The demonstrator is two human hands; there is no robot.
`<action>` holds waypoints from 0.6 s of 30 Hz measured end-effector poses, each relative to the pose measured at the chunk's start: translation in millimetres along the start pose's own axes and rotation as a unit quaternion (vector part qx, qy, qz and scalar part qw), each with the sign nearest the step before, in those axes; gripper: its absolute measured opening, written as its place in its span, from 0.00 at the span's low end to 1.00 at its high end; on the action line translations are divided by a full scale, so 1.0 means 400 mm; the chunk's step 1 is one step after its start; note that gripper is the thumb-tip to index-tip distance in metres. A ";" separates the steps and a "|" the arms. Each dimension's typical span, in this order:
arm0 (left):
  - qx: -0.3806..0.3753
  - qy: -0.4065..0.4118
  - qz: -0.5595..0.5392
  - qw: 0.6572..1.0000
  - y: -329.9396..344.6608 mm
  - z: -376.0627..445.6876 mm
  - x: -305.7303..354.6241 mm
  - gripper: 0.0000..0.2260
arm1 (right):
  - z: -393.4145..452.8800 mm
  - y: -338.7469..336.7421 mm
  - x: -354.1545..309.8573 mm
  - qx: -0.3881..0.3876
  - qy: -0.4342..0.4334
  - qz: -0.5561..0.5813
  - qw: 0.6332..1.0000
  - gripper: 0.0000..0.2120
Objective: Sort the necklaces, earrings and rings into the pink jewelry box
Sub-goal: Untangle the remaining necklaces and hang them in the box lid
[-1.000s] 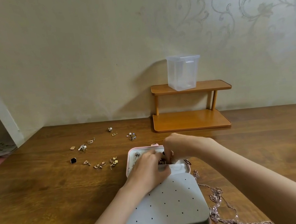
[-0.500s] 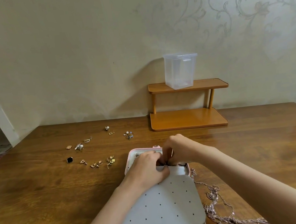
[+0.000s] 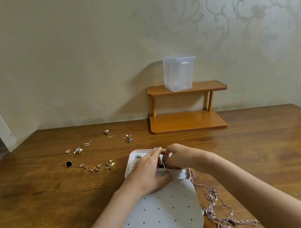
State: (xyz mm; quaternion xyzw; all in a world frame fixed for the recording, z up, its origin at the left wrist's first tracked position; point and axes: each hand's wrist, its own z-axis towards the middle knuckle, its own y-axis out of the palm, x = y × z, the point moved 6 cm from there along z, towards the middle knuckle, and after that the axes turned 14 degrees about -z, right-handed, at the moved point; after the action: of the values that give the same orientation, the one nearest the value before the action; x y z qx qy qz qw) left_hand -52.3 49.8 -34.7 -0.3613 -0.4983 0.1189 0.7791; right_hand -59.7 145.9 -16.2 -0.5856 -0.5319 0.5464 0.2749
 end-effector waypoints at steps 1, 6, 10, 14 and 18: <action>-0.001 -0.002 -0.006 1.000 -0.003 -0.001 0.001 0.24 | 0.001 0.000 -0.003 0.010 0.010 0.014 1.000 0.13; 0.023 0.033 0.002 0.999 -0.006 -0.003 0.008 0.15 | -0.026 -0.016 0.009 -0.007 0.015 0.057 0.998 0.08; 0.043 0.061 0.033 0.997 -0.012 -0.007 0.017 0.07 | -0.037 -0.076 0.020 0.079 -0.001 -0.043 0.996 0.13; 0.042 0.079 0.036 0.995 -0.010 -0.006 0.020 0.05 | -0.049 -0.037 0.007 0.020 -0.057 -0.183 0.981 0.15; 0.026 0.078 0.021 0.996 -0.008 -0.006 0.018 0.05 | -0.042 -0.002 0.016 0.027 -0.089 -0.128 0.987 0.15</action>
State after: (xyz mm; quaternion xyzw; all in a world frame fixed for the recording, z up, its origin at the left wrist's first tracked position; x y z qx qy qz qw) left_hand -47.5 50.3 -28.1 -0.3592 -0.4256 0.1194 0.8220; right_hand -45.1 156.5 -13.6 -0.4545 -0.6099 0.5707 0.3095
